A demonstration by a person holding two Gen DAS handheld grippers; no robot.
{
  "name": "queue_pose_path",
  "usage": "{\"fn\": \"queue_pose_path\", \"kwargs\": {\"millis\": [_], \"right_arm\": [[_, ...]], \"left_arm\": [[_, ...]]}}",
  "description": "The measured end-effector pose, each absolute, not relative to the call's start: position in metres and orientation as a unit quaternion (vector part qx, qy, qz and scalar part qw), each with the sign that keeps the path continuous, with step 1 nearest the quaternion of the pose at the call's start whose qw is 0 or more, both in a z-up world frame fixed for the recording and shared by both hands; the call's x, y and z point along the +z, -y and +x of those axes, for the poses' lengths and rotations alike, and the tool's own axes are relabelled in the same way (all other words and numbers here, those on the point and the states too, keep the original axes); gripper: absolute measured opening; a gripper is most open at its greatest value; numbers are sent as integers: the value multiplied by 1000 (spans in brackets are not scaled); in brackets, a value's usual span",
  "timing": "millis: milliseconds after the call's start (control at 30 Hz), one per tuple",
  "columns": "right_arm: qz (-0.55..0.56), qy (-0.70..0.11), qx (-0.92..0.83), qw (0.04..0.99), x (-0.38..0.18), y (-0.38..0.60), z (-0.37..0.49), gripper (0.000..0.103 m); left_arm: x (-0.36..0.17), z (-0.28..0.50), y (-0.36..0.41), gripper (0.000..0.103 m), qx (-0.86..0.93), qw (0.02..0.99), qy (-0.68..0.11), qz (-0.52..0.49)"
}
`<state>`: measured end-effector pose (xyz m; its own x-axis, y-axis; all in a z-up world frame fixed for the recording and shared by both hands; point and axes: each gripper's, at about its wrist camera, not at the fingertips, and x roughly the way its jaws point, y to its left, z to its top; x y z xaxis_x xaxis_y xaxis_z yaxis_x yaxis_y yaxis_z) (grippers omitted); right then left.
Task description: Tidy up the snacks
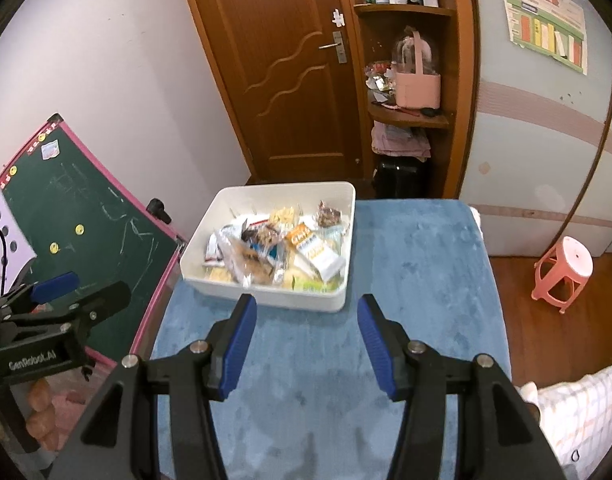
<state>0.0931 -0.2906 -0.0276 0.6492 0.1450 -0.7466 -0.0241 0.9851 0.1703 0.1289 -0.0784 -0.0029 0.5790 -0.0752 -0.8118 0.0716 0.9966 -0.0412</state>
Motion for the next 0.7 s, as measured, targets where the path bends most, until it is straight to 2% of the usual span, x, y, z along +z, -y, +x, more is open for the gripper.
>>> {"fn": "queue_pose_path", "kwargs": {"millis": [700], "right_arm": [[98, -431, 42, 896, -22, 304, 6, 53]], "left_arm": [[-2, 47, 110, 100, -45, 883, -467, 13]]}}
